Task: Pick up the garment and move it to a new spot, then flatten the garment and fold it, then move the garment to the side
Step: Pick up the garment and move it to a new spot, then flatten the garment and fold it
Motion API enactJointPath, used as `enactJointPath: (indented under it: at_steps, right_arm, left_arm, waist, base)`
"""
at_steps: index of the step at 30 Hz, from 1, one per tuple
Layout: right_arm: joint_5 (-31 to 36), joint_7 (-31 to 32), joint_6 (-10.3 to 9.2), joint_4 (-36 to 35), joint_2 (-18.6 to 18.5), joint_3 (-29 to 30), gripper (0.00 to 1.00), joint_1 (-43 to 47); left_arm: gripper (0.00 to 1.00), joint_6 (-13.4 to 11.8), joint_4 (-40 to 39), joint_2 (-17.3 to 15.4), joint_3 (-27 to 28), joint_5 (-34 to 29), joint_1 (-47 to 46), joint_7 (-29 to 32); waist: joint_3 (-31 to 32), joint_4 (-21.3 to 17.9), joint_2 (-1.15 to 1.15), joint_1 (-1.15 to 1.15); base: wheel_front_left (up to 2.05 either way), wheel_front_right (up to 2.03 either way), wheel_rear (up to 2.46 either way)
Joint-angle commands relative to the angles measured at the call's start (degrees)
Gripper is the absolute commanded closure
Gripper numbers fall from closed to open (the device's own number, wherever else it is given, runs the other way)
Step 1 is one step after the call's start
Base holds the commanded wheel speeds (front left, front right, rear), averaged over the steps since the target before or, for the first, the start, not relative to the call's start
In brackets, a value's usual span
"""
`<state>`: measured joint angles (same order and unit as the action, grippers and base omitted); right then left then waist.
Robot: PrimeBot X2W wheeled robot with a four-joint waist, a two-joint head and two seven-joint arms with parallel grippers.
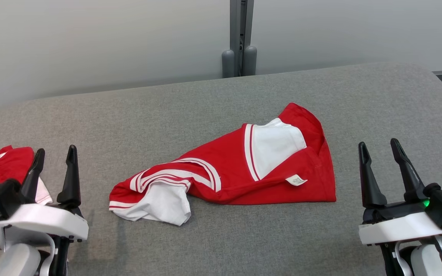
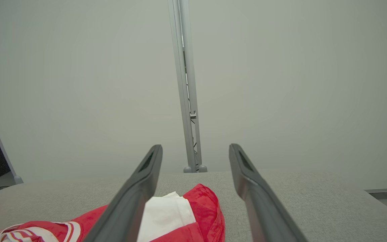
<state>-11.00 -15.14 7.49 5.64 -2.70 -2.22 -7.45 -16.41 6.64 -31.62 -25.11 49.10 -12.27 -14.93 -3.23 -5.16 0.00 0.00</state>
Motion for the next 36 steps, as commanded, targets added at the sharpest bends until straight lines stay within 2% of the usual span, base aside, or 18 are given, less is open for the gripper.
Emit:
enactJointPath:
  at_steps: [1, 4, 8, 15, 21, 36]
  right_arm:
    - [0.2, 0.0, 0.01, -0.5, -0.4, 0.4, 0.00, 0.5]
    - [0.3, 0.0, 0.01, -0.8, -0.3, 1.1, 0.00, 1.3]
    - [0.6, 0.0, 0.01, -1.1, -0.3, 1.7, 0.00, 2.6]
    - [0.8, 0.0, 0.01, -1.4, -0.5, 1.9, 0.00, 4.7]
    - [0.9, 0.0, 0.01, -1.2, -0.6, 1.6, 0.00, 5.2]
    - [0.3, 0.0, 0.01, 0.0, -0.5, 2.5, 0.00, 4.6]
  left_arm:
    - [0.00, -0.4, -0.8, 1.0, 1.5, -1.1, 1.7, -0.3]
    - [0.00, -0.4, -3.3, 5.5, 6.7, -5.9, 6.4, -0.3]
    - [0.00, 1.2, -4.7, 11.4, 11.6, -12.1, 10.8, -0.3]
    - [0.00, 6.5, -4.4, 18.5, 17.3, -18.5, 15.6, -0.3]
    - [0.00, 10.0, -2.7, 21.4, 20.3, -21.4, 16.2, -0.3]
    - [0.00, 14.0, 0.2, 24.5, 23.2, -25.2, 15.2, -0.3]
  waist:
    - [0.0, 0.2, 0.00, 0.00]
    - [0.0, 0.6, 0.00, 0.00]
    - [0.5, 1.1, 0.00, 0.00]
    - [1.3, 1.0, 0.00, 0.00]
    - [1.5, 0.8, 0.00, 0.00]
    - [2.2, 1.0, 0.00, 0.00]
  base:
    - [0.00, 0.00, 0.00]
    - [0.00, 0.00, 0.00]
    - [0.00, 0.00, 0.00]
    - [0.00, 0.00, 0.00]
    - [0.00, 0.00, 0.00]
    - [0.00, 0.00, 0.00]
